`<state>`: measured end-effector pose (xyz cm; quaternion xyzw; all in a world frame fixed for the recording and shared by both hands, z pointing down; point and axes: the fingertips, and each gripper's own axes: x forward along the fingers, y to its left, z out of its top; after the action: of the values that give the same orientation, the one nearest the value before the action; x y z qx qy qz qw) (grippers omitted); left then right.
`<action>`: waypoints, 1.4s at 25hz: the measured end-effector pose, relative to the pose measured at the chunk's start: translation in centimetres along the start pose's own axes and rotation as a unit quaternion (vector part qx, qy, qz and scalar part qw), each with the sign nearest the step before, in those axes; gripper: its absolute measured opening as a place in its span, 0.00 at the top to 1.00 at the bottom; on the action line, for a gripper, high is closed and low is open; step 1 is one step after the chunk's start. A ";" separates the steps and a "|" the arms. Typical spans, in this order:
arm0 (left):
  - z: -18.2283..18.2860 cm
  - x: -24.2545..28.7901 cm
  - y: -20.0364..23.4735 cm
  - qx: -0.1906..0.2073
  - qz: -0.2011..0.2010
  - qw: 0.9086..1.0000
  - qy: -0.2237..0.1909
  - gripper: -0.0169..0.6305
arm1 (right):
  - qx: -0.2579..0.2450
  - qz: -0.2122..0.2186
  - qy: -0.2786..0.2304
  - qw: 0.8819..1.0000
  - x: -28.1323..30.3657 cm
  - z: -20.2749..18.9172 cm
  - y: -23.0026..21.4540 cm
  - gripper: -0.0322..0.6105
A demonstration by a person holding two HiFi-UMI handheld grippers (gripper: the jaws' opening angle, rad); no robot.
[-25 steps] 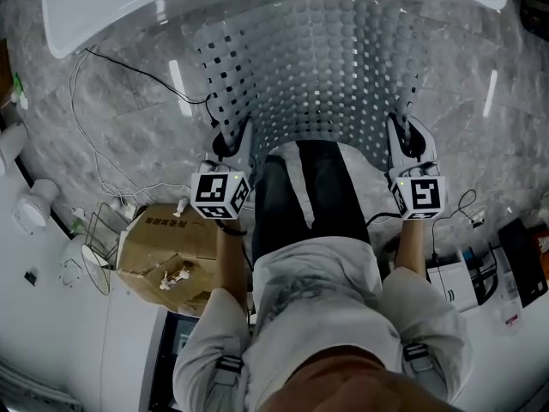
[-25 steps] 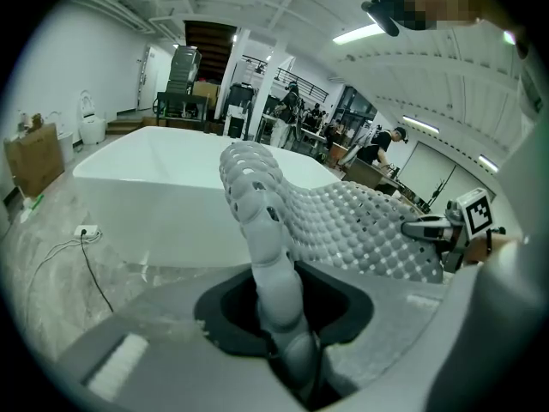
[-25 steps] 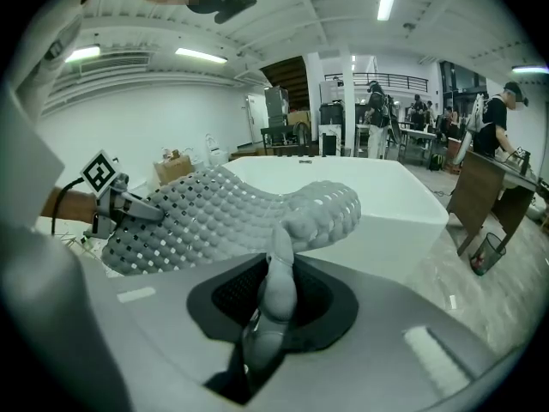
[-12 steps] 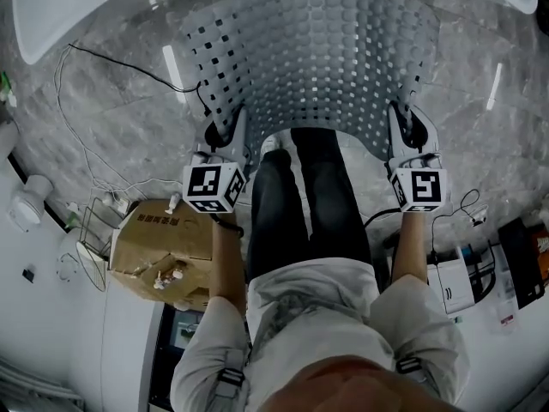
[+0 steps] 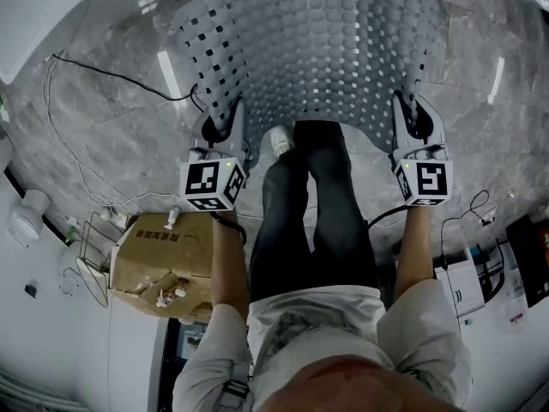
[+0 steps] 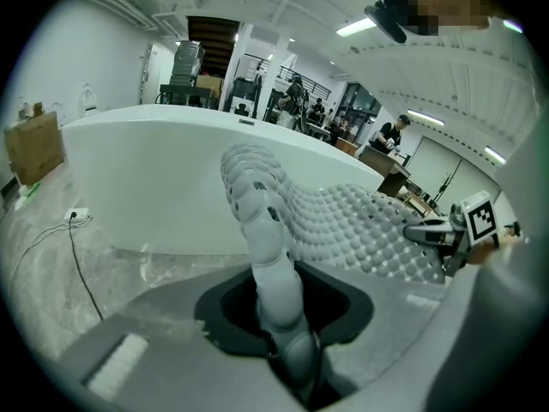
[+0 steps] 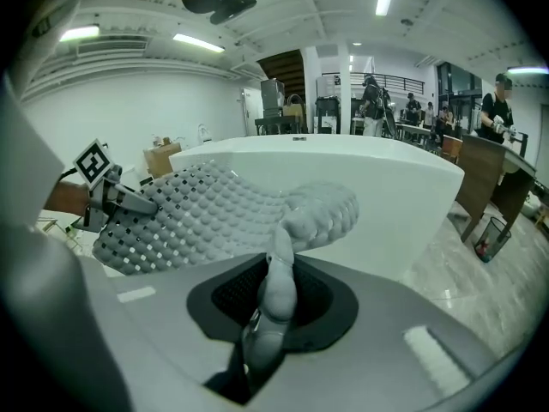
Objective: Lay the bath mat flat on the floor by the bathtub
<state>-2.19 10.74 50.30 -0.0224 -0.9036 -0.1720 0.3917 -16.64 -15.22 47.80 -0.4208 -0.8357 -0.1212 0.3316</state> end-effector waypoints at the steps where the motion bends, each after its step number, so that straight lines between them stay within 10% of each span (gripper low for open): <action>1: -0.6 0.5 0.4 0.000 -0.001 1.000 -0.001 0.82 | 0.001 -0.003 -0.001 1.000 0.5 -0.7 0.0 0.86; 35: -19.7 23.5 12.6 0.031 -0.037 0.998 -0.029 0.82 | -0.070 -0.025 -0.025 0.997 21.6 -22.8 -1.9 0.84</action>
<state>-2.48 13.88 83.31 0.0183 -0.9195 -0.1580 0.3595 -17.02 -13.91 79.27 -0.4247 -0.8436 -0.1767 0.2770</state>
